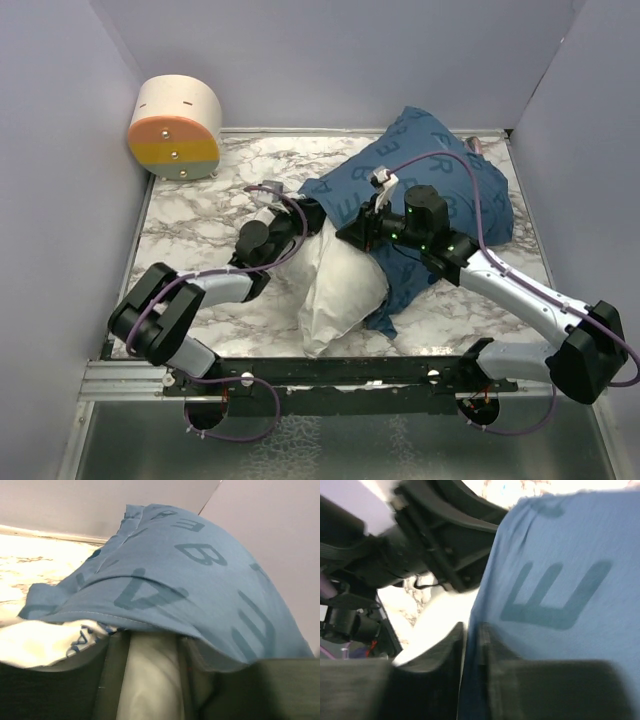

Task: Put the pillow into the pillowcase
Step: Stuff the pillow into the pillowcase.

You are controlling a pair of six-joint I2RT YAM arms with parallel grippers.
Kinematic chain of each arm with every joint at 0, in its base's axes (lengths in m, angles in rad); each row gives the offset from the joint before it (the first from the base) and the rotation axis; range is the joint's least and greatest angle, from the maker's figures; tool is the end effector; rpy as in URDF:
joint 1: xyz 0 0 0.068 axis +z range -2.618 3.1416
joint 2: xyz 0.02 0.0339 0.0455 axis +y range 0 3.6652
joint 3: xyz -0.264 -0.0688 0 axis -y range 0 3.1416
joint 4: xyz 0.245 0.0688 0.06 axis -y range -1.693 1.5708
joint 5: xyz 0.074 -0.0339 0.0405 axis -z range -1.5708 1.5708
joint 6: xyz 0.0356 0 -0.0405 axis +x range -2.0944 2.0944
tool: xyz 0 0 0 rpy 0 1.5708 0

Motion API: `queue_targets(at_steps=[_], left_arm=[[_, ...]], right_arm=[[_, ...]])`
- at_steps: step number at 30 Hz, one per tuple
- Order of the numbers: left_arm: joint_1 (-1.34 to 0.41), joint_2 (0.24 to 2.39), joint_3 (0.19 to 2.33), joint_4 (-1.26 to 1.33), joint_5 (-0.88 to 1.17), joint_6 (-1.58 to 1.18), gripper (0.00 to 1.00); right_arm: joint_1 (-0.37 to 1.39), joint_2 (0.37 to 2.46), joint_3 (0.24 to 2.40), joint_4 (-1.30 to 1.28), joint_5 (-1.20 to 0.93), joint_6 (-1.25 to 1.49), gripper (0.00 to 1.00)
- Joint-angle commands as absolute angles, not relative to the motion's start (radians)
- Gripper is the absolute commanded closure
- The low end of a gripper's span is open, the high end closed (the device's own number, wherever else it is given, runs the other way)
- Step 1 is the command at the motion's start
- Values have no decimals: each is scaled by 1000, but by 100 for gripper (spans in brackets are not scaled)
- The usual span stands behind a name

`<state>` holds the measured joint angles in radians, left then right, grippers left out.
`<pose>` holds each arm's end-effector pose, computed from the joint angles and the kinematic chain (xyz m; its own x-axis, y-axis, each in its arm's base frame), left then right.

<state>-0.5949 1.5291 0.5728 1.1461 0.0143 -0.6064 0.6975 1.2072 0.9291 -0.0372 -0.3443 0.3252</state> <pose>0.2539 -0.1724 0.2324 -0.1976 -0.5543 -0.8085 0.5591 0.6137 -0.5575 0.2072 0.1893 0.3173 -0.4970 -0.0241 -0.8674 -0.7300 0.5520 0.4029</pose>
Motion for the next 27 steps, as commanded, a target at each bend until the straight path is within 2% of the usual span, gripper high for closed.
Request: queue_targets(at_steps=[1, 3, 4, 9, 13, 18, 21, 22, 24, 27], left_arm=[[-559, 1345, 465, 1014, 15, -481, 42], [-557, 1191, 465, 742, -9, -429, 31], [-556, 1116, 483, 609, -8, -407, 29], [-552, 788, 554, 77, 24, -404, 25], [-552, 580, 588, -165, 143, -490, 23], [-554, 554, 551, -170, 395, -646, 20], [-560, 533, 537, -135, 459, -693, 17], [-560, 522, 530, -105, 482, -727, 15], [-563, 519, 519, -48, 551, -808, 3], [-612, 530, 511, -78, 517, -832, 1]], right_arm=[[678, 1238, 876, -104, -424, 349, 66], [666, 1233, 898, -100, -444, 321, 50], [660, 1232, 922, -99, -457, 308, 45], [647, 1211, 1034, -120, -529, 252, 25], [647, 1144, 1074, -121, -565, 241, 13], [646, 1048, 1036, -135, -524, 247, 12], [643, 1011, 991, -156, -491, 267, 12], [638, 1000, 975, -165, -487, 276, 12], [632, 981, 947, -192, -468, 289, 12], [624, 943, 902, -220, -421, 299, 13]])
